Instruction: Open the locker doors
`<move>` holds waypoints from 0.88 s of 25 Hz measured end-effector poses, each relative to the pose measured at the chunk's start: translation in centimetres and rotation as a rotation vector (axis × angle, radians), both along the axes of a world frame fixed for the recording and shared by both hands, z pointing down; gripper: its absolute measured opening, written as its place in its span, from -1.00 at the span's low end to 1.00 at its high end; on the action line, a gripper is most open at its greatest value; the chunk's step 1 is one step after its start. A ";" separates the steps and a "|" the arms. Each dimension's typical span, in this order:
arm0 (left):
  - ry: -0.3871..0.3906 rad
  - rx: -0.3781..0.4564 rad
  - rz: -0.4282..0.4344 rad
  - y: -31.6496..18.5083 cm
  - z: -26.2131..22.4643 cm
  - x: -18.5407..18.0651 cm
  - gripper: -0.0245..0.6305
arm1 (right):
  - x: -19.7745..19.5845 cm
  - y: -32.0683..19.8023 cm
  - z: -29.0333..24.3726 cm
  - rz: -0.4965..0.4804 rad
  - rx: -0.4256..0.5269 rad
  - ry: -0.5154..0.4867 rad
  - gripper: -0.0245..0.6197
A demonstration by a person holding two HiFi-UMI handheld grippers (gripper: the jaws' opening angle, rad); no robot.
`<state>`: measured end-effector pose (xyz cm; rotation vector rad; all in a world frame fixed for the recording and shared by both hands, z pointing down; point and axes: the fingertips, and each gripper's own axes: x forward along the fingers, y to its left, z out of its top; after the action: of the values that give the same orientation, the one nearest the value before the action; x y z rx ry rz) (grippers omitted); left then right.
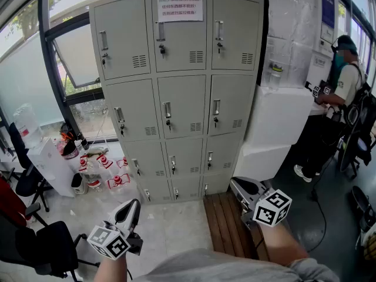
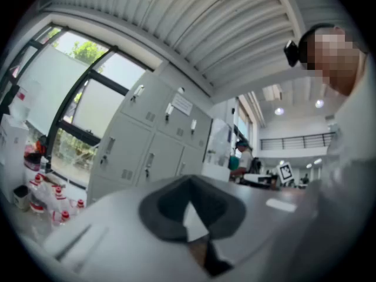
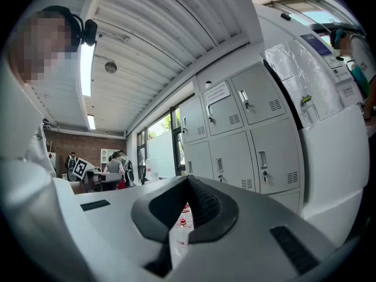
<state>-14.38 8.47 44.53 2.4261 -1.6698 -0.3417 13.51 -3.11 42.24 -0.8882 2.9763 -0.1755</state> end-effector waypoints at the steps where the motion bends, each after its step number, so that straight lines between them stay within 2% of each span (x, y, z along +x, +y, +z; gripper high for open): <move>1: -0.001 0.000 0.004 -0.2 0.0 0.1 -0.93 | 0.0 -0.1 0.0 0.001 0.002 0.003 -0.90; 22: -0.013 0.011 -0.003 -2.6 -1.2 4.3 -0.93 | 3.8 -2.5 -1.1 -0.025 0.000 -0.020 -0.90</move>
<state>-10.12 5.84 43.34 2.4390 -1.6815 -0.3376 17.26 -5.60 41.16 -0.8450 2.9695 -0.1841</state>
